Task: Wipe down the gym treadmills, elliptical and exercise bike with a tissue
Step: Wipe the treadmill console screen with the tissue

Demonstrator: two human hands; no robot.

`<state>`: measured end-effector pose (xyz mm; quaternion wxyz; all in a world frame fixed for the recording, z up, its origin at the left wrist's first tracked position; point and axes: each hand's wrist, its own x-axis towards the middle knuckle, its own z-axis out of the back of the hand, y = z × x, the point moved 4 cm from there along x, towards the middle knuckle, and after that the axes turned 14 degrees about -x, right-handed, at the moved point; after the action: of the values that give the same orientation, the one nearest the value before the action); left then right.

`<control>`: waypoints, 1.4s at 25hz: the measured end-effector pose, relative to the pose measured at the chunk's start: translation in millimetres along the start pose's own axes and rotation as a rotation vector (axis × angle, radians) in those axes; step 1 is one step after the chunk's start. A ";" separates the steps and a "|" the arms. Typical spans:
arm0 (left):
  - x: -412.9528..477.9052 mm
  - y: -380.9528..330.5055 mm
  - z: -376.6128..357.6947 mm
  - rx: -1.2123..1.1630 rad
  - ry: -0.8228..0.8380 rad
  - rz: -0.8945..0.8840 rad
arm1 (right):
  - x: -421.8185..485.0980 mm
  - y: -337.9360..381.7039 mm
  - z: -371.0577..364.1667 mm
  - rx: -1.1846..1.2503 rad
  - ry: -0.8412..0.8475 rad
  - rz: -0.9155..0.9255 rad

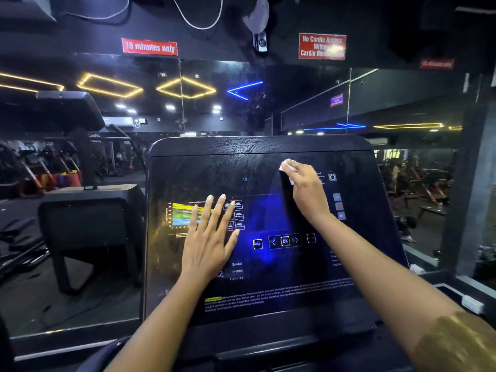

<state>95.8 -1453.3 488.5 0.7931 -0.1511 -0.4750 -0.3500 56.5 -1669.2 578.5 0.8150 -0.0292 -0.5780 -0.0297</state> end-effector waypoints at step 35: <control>-2.6 -2.1 -0.9 0.049 -0.031 0.009 | -36.2 -46.6 5.1 -0.145 0.043 0.047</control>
<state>94.1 -1454.3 485.6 0.7906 -0.1389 -0.4951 -0.3324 35.9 -1714.7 546.6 0.8235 -0.1010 -0.5557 -0.0529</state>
